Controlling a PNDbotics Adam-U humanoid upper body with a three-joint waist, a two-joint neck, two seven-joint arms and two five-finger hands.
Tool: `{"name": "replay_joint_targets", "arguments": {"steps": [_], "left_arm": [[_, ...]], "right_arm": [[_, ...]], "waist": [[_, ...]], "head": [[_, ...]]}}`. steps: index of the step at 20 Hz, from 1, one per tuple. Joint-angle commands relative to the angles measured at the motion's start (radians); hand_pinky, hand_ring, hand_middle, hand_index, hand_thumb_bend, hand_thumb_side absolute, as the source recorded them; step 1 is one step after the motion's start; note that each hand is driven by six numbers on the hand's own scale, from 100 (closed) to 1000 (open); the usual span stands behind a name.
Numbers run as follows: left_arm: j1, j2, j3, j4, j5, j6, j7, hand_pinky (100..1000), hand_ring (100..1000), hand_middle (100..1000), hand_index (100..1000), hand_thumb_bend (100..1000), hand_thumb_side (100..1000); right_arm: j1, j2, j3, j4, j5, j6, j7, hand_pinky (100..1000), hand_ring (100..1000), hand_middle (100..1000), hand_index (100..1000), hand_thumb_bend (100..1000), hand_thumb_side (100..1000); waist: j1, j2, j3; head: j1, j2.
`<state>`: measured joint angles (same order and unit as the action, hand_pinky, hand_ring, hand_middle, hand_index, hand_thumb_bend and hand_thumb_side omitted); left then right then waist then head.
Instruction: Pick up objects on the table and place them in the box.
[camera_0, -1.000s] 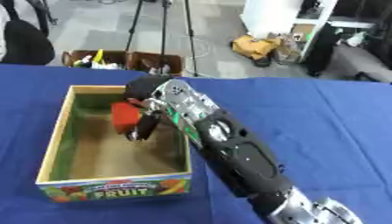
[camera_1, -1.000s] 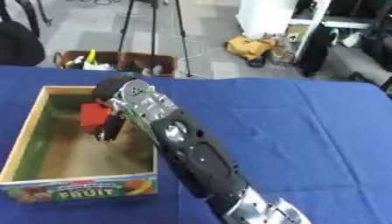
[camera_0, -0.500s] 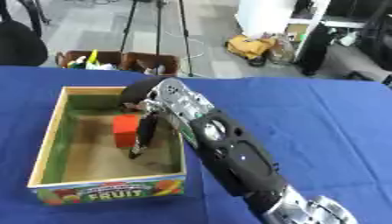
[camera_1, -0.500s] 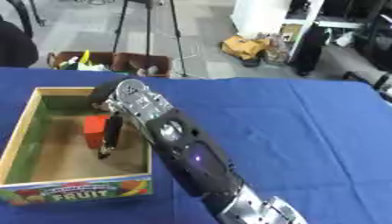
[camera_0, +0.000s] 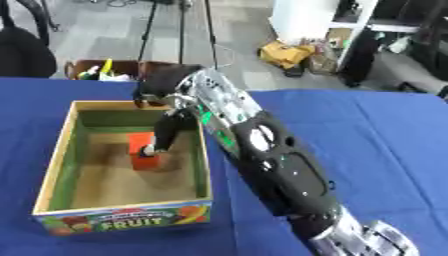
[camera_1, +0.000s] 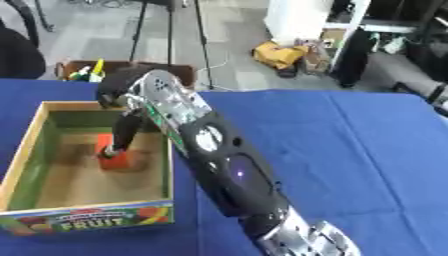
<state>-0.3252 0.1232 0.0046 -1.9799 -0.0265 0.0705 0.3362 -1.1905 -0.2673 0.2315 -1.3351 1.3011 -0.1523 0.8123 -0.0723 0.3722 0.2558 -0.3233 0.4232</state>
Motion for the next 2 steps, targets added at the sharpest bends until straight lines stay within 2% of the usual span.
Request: {"name": "replay_joint_targets", "arguments": {"steps": [1,2], "left_arm": [[-0.003,0.010,0.009,-0.020,0.001,-0.001,0.006,371,666,566,525,100,882],[-0.003,0.010,0.010,-0.020,0.000,-0.002,0.007,371,666,566,525,100,882]], "right_arm": [[-0.010,-0.050,-0.037,-0.096,-0.053,0.008,-0.019,675,898,829,854,523,661],[-0.005,-0.064,-0.049,-0.121,-0.068,0.012,-0.027,674,894,825,855,522,671]], "waist": [[0.011,-0.028,-0.006],[0.012,-0.029,-0.009]], "head": [[0.036,0.007],[0.049,0.008]]}}
